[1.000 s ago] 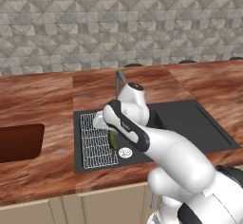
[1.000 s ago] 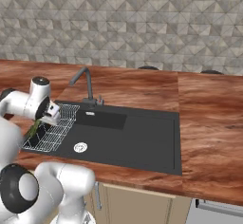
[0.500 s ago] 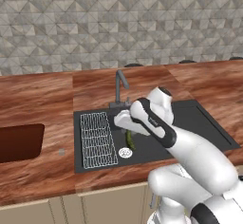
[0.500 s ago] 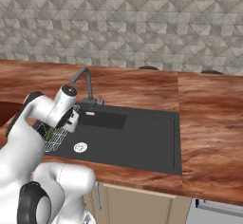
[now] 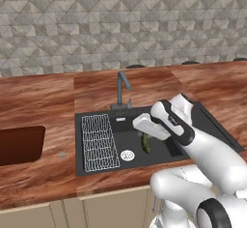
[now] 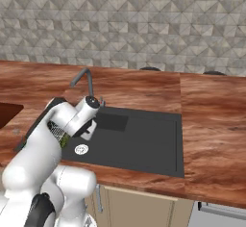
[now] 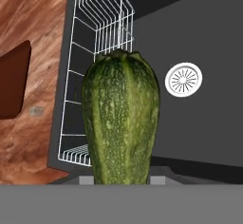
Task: Pick up all produce items and place them in the sink. Turn on the sink faucet to wash them. Then turn the sink off and put them in the tray.
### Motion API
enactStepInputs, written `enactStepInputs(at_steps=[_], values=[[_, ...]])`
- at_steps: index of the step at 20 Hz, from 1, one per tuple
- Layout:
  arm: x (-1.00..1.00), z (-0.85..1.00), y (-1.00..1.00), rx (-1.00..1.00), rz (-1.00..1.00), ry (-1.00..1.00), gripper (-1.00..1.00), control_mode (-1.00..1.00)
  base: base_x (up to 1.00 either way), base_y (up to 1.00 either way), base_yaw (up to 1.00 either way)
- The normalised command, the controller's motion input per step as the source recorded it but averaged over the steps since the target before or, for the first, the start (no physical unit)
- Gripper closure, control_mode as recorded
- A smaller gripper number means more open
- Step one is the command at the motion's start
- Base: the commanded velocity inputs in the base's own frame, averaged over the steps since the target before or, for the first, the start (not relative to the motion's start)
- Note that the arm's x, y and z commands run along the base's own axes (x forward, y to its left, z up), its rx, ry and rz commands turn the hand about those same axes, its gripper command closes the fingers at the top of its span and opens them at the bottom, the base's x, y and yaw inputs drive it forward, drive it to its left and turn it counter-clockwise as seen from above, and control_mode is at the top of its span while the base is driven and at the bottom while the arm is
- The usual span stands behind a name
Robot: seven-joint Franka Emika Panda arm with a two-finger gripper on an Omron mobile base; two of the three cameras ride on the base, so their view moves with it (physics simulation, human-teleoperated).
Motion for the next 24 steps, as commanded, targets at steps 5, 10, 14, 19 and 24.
enactStepInputs(at_steps=[5, 10, 14, 19, 24], values=[[0.22, -0.12, -0.54, 0.03, 0.0, 0.04, 1.0, -1.0, 0.0, 0.0, 0.0], [0.28, -0.16, -0.35, 0.0, 0.0, 0.1, 1.0, -1.0, 0.0, 0.0, 0.0], [0.37, -0.21, -0.07, -0.04, -0.03, 0.13, 1.0, -1.0, 0.0, 0.0, 0.0], [0.4, -0.2, 0.0, -0.08, -0.03, 0.12, 1.0, -1.0, 0.0, 0.0, 0.0], [0.34, -0.28, 0.0, -0.09, 0.0, 0.02, 1.0, -1.0, 0.0, 0.0, 0.0]])
